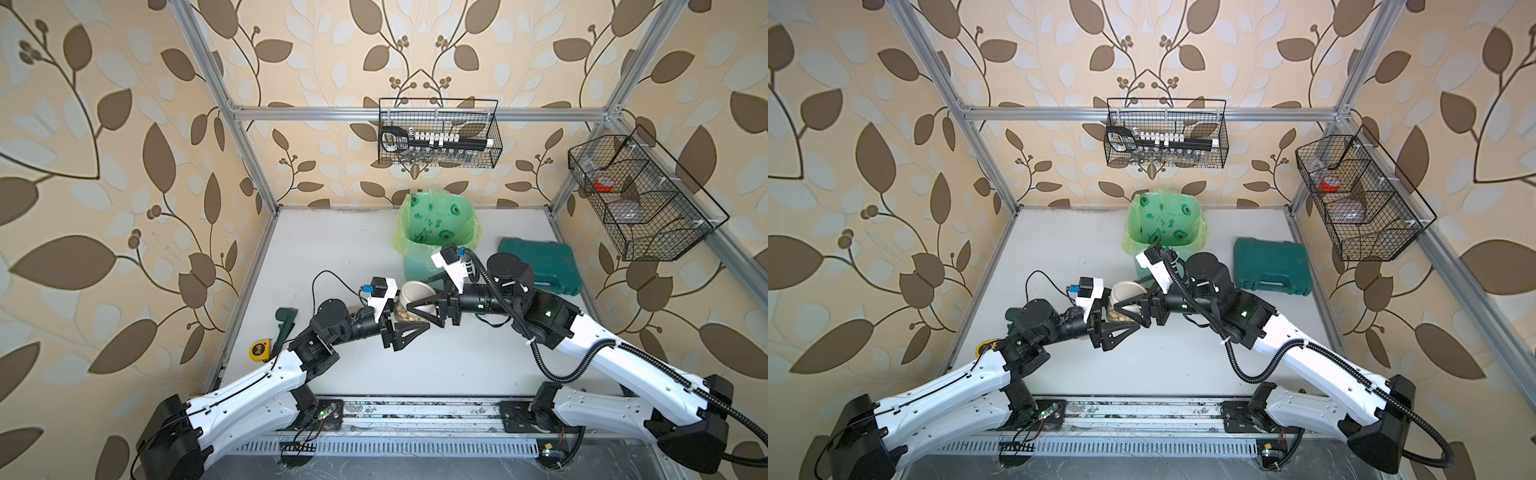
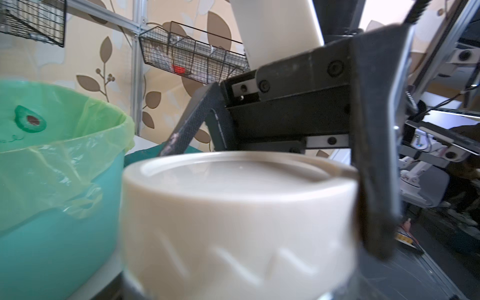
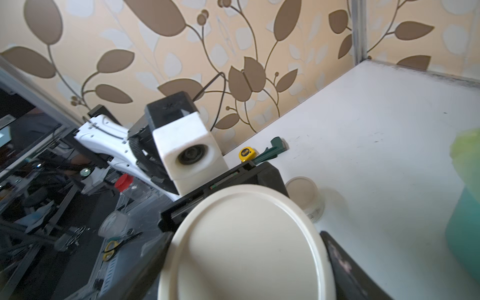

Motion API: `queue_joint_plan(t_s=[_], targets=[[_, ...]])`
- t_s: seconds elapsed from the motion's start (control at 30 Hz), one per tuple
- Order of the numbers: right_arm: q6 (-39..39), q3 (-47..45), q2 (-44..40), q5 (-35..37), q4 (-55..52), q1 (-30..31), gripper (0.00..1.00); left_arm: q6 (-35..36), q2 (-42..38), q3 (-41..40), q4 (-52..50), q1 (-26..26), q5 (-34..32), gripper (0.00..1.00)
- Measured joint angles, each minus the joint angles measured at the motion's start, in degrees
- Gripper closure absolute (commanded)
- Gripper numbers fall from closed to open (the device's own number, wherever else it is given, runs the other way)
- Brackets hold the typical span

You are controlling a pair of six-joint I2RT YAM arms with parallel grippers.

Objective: Empty moldy peanuts from jars
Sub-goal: Unscrew the lid from the jar.

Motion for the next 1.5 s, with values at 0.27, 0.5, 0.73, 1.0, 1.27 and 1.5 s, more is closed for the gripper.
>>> queue_joint_plan(t_s=[0.27,0.5,0.73,1.0,1.27,1.5], targets=[[-3.5,0.5,0.3,-10.1,1.3,-1.7,0.91,-3.1,0.7,1.2,1.3,0.0,6.8,1.00],[-7.5,3.6,3.4,-18.3,0.5,-2.5,0.89,-4.3,1.7,2.1,3.1,0.1,11.6,1.00],[-9.7,5.0,5.2,-24.9,0.4,-2.6,0.45,-4.2,0.9,2.1,3.4,0.0,15.0,1.00],[-8.7,4.8,4.4,-21.2,-0.2,-1.2,0.00,-2.9,0.2,2.6,-0.2,0.0,12.9,1.00],[-6.7,4.1,0.9,-10.5,-0.7,-0.9,0.00,0.3,0.2,5.3,-6.1,0.0,7.7,1.00],[-5.1,5.8,-3.7,5.6,-0.9,-0.8,0.00,6.1,0.7,10.8,-13.3,0.1,-4.0,1.00]])
